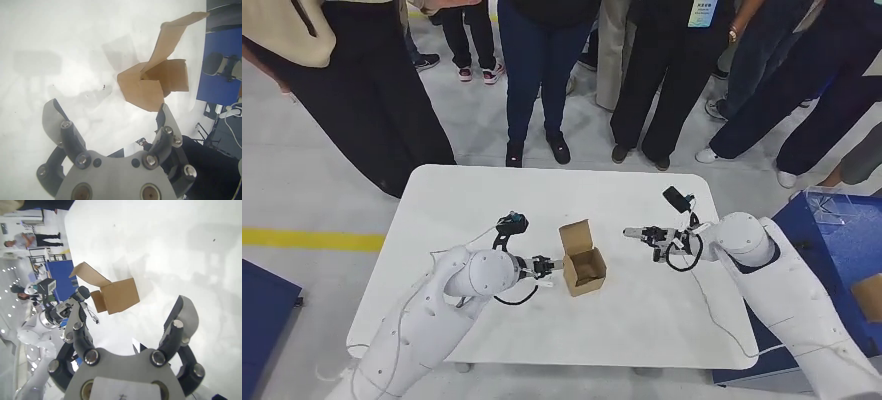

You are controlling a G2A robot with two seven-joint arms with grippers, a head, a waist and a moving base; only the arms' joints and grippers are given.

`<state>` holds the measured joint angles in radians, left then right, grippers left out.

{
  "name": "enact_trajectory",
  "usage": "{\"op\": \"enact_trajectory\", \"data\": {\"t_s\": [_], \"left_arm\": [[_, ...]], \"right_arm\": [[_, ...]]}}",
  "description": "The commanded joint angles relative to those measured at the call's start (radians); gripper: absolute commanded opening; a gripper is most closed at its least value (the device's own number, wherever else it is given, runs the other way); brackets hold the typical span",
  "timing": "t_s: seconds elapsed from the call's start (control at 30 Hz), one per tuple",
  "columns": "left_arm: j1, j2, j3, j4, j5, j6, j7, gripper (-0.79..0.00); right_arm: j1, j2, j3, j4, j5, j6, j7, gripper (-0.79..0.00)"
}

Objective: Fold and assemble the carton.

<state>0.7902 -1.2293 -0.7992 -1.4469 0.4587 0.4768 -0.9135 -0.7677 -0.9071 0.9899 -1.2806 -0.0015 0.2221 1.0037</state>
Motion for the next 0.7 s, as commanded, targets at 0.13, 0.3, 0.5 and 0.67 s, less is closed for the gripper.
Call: {"op": "enact_trajectory", "data": {"t_s": [0.13, 0.3, 0.5, 0.67], "left_arm": [[-0.040, -0.030, 0.058, 0.069, 0.001, 0.012, 0.019, 0.000], [-0.081, -0.060, 0.103, 0.140, -0.006, 0.012, 0.033, 0.000], [-0.134, -0.097, 0.148, 0.244, -0.015, 0.005, 0.042, 0.000], [-0.167, -0.129, 0.181, 0.310, -0.029, 0.001, 0.047, 0.000]], "right_arm": [[0.005, -0.013, -0.063, -0.024, -0.099, -0.016, -0.008, 0.000], [0.007, -0.028, -0.115, -0.035, -0.167, -0.006, -0.032, 0.000], [0.017, -0.047, -0.154, -0.029, -0.191, -0.001, -0.045, 0.000], [0.024, -0.061, -0.179, -0.024, -0.216, 0.001, -0.061, 0.000]]}}
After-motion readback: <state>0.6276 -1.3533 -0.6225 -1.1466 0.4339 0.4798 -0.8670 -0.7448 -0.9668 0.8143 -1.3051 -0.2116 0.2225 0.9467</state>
